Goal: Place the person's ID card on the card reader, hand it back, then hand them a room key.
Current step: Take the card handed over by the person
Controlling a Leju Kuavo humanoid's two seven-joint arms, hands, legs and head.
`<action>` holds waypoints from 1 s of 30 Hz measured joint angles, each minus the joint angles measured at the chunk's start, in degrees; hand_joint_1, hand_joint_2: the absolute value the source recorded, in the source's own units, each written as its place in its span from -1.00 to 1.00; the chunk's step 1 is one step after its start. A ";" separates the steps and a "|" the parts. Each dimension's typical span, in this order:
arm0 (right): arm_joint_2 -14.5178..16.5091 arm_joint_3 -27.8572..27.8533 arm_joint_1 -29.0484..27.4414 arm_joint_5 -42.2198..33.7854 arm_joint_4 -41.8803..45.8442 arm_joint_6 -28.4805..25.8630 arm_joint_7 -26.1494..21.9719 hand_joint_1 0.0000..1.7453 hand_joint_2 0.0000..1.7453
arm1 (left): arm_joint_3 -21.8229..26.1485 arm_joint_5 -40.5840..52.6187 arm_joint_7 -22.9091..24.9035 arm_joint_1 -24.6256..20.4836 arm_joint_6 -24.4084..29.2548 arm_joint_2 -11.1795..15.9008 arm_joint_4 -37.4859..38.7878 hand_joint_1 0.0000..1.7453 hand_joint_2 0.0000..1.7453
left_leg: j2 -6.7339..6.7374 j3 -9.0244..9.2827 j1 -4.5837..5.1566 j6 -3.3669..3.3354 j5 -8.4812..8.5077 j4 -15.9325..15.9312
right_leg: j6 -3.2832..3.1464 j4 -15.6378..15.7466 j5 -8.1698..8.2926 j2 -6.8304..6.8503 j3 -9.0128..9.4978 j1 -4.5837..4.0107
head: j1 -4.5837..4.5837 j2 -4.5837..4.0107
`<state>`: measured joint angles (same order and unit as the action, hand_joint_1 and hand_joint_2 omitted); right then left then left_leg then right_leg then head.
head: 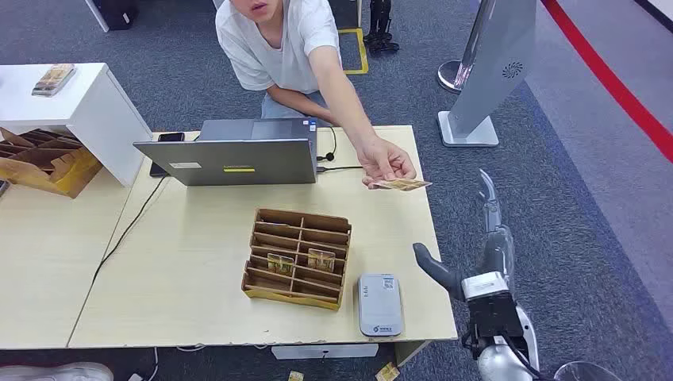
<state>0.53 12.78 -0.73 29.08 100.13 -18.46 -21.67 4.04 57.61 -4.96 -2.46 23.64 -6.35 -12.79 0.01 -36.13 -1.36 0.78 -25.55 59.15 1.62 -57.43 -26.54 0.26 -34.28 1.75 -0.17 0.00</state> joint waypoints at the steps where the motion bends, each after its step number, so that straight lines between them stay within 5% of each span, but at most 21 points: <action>1: -0.15 0.23 0.13 1.49 0.16 -0.73 0.59 -1.00 1.00 | 0.00 0.01 0.00 -0.03 -0.08 -0.02 0.00 -1.00 -1.00 | 0.00 0.00 0.00 0.00 0.00 0.00 | 0.00 0.00 0.00 0.00 0.00 0.00 | 0.00 0.00; 12: -3.85 6.05 3.04 32.28 0.93 -14.66 11.66 -1.00 1.00 | 0.00 0.61 0.44 -0.79 -0.98 -0.38 0.00 -1.00 -1.00 | 0.00 0.00 0.00 0.00 0.00 0.00 | 0.00 0.00 0.00 0.00 0.00 0.00 | 0.00 0.00; 20: -7.49 10.82 7.16 53.33 -1.86 -18.00 22.39 -1.00 1.00 | 0.04 0.85 0.62 -0.97 -1.02 -0.64 0.00 -1.00 -1.00 | -0.01 0.01 0.00 0.00 0.01 0.00 | -0.01 0.00 0.01 0.00 0.02 0.00 | -0.01 0.00; 30: -9.80 14.41 10.55 59.55 -6.76 -18.43 26.37 -1.00 1.00 | 0.48 0.56 0.63 -1.00 -1.00 -0.89 0.00 -1.00 -1.00 | -0.01 0.01 0.00 0.00 0.01 0.01 | -0.01 0.00 0.01 0.01 0.02 -0.01 | -0.01 0.00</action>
<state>-9.26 27.19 9.82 88.63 93.37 -36.89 4.70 4.52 58.18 -4.33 -3.46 22.63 -7.23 -12.79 -0.01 -36.11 -1.36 0.78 -25.55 59.16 1.61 -57.43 -26.53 0.27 -34.26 1.75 -0.18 0.00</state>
